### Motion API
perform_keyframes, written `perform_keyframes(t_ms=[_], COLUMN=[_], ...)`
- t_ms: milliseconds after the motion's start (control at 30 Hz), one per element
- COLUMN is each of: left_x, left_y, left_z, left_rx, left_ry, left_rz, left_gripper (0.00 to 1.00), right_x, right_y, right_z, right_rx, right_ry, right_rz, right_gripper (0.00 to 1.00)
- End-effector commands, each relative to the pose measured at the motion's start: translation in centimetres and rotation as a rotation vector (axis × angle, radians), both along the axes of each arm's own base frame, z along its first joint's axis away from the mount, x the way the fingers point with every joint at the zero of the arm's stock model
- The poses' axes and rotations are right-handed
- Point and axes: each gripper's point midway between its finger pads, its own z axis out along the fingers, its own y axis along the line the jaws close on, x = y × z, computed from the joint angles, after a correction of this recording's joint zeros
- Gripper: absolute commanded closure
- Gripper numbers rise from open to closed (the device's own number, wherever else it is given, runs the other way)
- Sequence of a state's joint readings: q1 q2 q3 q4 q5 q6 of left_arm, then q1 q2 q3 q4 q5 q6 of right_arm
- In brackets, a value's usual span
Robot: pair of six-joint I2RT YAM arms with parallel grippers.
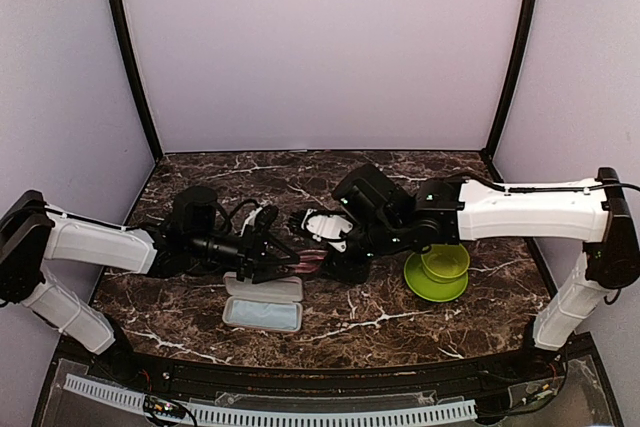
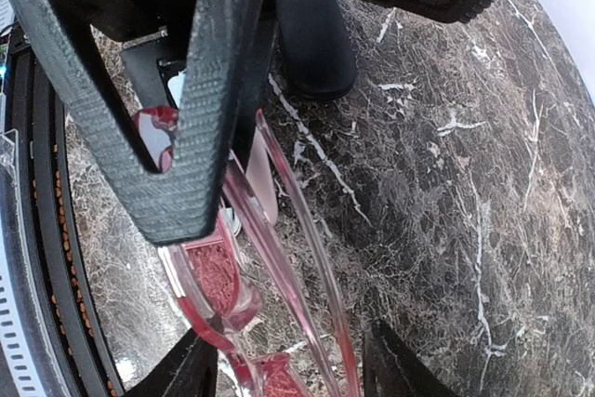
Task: Organize the sunglasses
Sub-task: Pass from the left arm to the right
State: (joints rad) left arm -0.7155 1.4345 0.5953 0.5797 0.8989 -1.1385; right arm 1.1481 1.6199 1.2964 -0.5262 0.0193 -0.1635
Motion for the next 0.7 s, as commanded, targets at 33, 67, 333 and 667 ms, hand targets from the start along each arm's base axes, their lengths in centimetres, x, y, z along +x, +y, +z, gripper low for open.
perform_keyframes(t_ms=[33, 67, 333, 667], left_x=[0.05, 0.07, 0.12, 0.13], left_y=[-0.13, -0.13, -0.19, -0.23], left_z=[0.67, 0.66, 0.67, 0.06], left_rx=[-0.027, -0.027, -0.028, -0.023], left_ry=[-0.016, -0.016, -0.015, 0.004], left_rz=[-0.013, -0.011, -0.012, -0.012], left_gripper=[0.84, 0.84, 0.84, 0.83], right_x=[-0.21, -0.19, -0.15, -0.27], right_y=[1.09, 1.06, 0.96, 0.8], right_z=[0.85, 0.8, 0.72, 0.26], right_rx=[0.01, 0.006, -0.007, -0.029], right_ry=[-0.029, -0.03, -0.038, -0.036], right_rz=[0.025, 0.026, 0.029, 0.038], right_gripper=[0.44, 0.44, 0.55, 0.67])
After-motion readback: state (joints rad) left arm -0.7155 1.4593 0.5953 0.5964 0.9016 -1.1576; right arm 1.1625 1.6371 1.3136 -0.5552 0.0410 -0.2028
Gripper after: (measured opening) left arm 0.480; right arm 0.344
